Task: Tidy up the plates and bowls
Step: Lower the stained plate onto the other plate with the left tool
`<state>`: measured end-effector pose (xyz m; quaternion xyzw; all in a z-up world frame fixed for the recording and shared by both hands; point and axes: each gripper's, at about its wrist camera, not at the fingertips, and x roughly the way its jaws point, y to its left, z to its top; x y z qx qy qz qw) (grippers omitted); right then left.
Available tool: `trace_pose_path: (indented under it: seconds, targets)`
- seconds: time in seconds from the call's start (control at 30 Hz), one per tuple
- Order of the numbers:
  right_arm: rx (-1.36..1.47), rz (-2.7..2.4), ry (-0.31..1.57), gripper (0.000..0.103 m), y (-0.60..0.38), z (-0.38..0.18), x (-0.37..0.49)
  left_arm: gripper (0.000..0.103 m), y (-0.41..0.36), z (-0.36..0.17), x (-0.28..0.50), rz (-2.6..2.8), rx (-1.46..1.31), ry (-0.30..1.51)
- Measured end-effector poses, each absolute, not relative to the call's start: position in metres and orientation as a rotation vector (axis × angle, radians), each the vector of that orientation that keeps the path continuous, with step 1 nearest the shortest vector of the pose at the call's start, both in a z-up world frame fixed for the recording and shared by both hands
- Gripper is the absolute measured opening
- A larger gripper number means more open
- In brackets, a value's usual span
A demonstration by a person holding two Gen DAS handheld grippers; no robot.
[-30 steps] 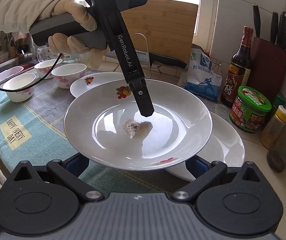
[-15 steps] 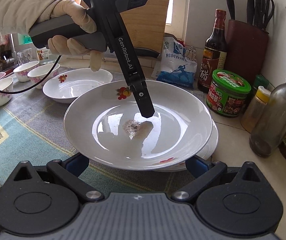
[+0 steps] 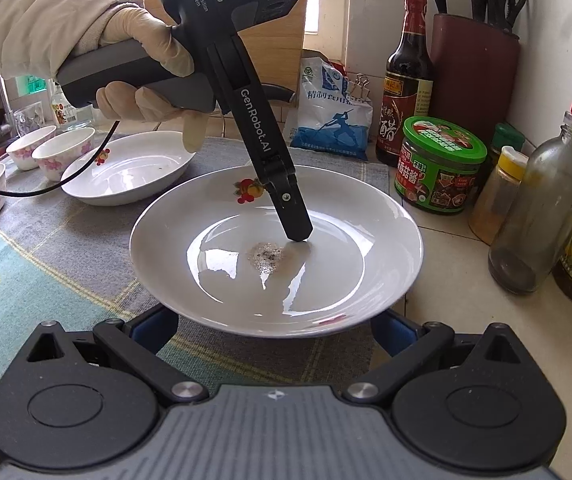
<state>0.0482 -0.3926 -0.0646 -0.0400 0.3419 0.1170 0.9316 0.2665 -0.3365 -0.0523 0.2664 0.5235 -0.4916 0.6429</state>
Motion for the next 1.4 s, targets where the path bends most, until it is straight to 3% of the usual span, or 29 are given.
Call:
trace_pose_path:
  seconds: [1.4]
  targets:
    - [-0.046,0.188,0.729,0.103,-0.388,-0.058,0.047,0.076,-0.328,-0.036,0.264,-1.043,0.644,1.052]
